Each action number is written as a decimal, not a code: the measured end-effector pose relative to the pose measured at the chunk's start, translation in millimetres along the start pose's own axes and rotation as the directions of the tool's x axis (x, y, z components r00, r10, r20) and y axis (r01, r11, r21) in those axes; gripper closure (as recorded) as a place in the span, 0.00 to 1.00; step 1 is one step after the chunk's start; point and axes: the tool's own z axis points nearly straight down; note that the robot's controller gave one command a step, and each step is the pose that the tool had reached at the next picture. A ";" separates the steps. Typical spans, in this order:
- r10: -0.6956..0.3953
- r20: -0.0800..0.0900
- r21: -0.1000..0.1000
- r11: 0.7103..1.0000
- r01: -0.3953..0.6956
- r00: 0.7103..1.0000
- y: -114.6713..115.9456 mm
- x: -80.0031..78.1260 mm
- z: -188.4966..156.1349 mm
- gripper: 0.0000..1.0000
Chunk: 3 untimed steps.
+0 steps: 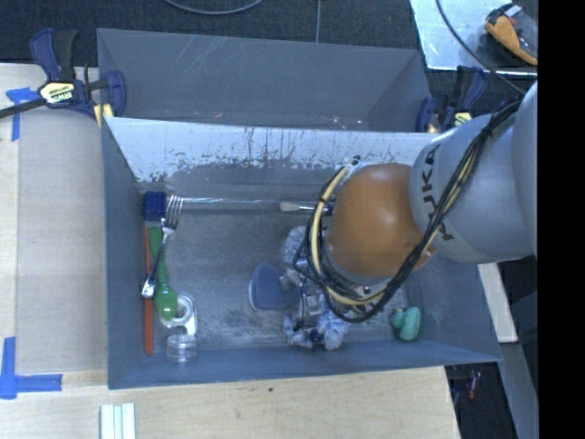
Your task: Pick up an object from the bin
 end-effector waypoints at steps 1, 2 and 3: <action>0.001 0.000 0.000 1.000 -0.001 1.000 0.0 0.1 0.0 1.00; 0.001 0.001 0.000 1.000 -0.001 1.000 -0.1 -0.2 -0.6 1.00; 0.002 -0.011 -0.001 1.000 -0.002 1.000 0.2 1.6 -39.0 1.00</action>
Offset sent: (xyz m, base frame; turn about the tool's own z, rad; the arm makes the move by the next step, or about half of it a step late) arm 0.0000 0.0001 0.0013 0.0006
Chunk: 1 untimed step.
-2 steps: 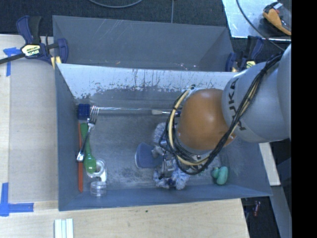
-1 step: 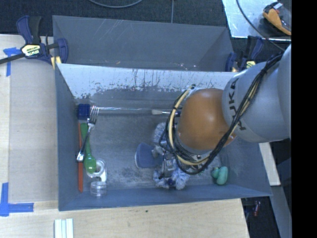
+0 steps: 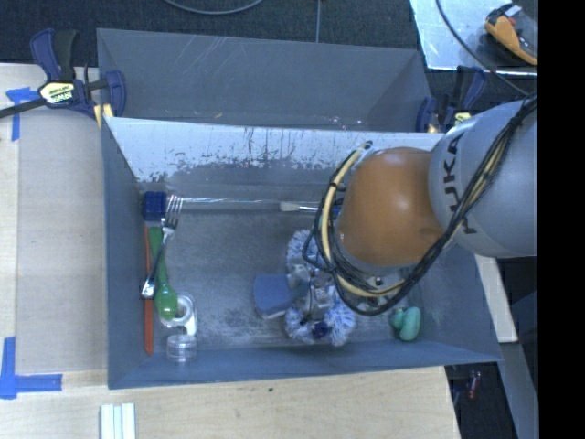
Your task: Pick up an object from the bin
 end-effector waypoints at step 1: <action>0.000 0.002 0.000 1.000 0.000 1.000 0.1 -2.1 -52.1 1.00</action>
Offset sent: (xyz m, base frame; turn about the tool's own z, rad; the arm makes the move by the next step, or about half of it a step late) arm 0.0007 0.0000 0.0565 -0.0003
